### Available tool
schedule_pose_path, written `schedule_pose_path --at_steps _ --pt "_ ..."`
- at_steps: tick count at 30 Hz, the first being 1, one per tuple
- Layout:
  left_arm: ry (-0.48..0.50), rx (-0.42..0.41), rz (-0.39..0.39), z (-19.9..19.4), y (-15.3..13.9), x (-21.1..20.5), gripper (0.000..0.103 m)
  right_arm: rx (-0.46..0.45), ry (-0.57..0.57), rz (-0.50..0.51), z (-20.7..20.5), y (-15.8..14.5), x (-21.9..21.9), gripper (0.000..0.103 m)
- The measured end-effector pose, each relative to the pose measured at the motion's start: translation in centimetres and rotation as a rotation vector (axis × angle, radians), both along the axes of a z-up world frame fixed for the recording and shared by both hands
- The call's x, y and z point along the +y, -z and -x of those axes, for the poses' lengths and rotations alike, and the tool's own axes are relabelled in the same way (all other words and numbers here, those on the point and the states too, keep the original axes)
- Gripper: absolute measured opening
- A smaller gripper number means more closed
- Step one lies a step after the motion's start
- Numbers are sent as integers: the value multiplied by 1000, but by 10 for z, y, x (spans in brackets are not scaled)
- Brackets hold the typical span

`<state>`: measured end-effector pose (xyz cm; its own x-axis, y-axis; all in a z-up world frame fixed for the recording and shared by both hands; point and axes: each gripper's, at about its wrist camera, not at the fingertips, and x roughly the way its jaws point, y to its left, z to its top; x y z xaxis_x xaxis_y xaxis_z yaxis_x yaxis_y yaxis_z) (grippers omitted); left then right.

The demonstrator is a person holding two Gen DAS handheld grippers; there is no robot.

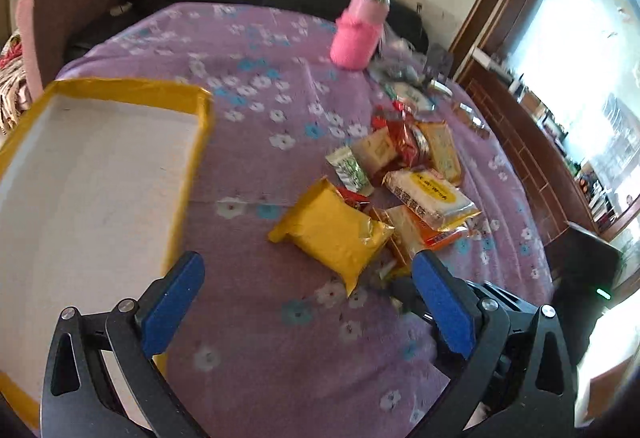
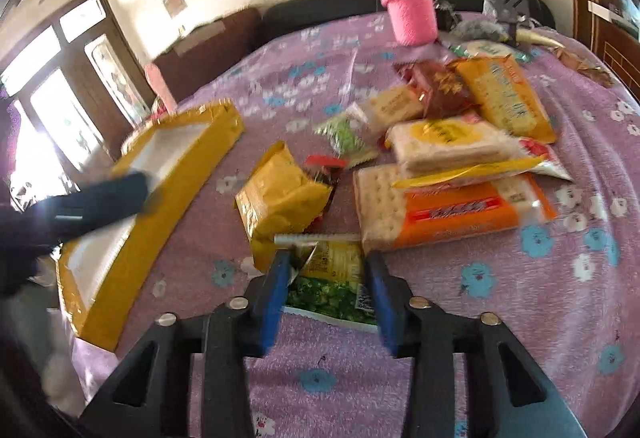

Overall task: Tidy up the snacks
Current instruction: 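Grasp the yellow foil pouch with the left tool while the right tool grasps the green-yellow pouch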

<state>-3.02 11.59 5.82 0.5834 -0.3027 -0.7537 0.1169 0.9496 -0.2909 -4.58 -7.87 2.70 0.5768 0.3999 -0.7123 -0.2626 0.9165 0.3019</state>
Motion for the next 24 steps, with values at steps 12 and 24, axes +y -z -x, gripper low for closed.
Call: schedule_pose_path --at_steps 12,24 --pt "-12 127 -78 -52 46 -38 103 57 -41 -50 -3 5 -5 44" --pt "40 47 -94 -25 34 -31 51 60 -82 -23 -3 11 6 56"
